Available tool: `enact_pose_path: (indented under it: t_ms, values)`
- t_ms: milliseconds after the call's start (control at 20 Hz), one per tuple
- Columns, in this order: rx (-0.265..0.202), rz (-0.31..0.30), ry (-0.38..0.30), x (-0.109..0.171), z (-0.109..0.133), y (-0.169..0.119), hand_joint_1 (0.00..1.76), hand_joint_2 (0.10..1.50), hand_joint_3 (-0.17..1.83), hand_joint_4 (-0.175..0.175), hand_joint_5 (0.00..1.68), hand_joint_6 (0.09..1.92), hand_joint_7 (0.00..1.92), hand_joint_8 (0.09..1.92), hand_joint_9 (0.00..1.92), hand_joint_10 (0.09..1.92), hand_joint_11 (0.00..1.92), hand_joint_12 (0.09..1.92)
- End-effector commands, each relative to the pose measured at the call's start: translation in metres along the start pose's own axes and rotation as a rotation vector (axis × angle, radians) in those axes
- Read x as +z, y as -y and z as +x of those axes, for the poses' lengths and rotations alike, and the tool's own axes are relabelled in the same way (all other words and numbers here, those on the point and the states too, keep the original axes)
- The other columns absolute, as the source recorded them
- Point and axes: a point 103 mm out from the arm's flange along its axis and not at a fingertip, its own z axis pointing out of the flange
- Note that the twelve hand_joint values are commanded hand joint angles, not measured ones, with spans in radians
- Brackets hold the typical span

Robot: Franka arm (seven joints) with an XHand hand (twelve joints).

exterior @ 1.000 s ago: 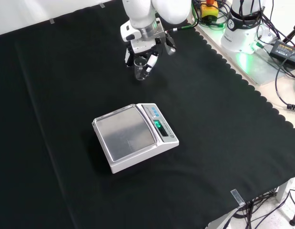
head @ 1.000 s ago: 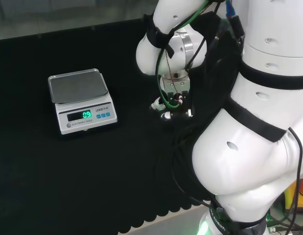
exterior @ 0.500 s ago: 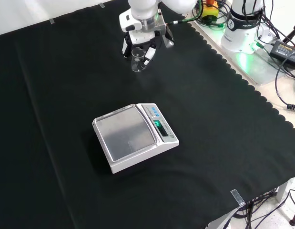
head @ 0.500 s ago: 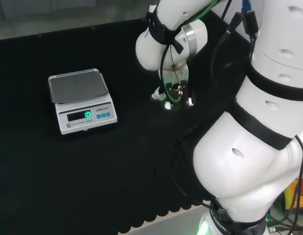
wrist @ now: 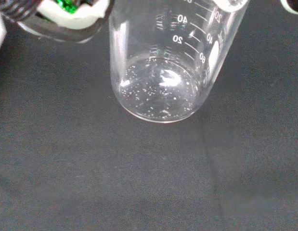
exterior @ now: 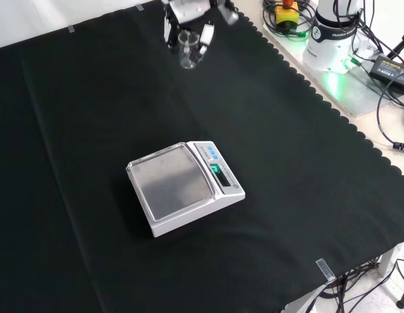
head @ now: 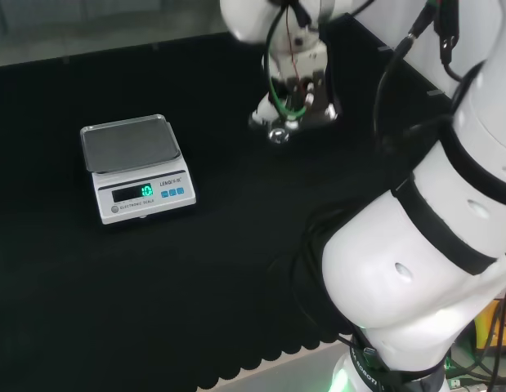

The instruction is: Pick up the beaker.

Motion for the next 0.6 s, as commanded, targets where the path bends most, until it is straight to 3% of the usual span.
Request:
enact_pose_path:
  t_ms: [50, 400, 600]
  values:
    - [-0.095, -0.007, -0.062, -0.097, 0.009, 0.031, 1.21, 0.69, 0.6, -0.175, 1.29, 0.62, 1.63, 0.41, 1.92, 0.23, 1.77, 0.55]
    - [-0.092, -0.01, -0.113, -0.105, 0.012, 0.037, 1.2, 0.68, 0.61, -0.175, 1.29, 0.62, 1.64, 0.41, 1.92, 0.23, 1.76, 0.56]
    - [-0.106, -0.006, -0.078, -0.102, 0.006, 0.041, 1.2, 0.68, 0.62, -0.175, 1.29, 0.62, 1.64, 0.41, 1.92, 0.22, 1.76, 0.56]
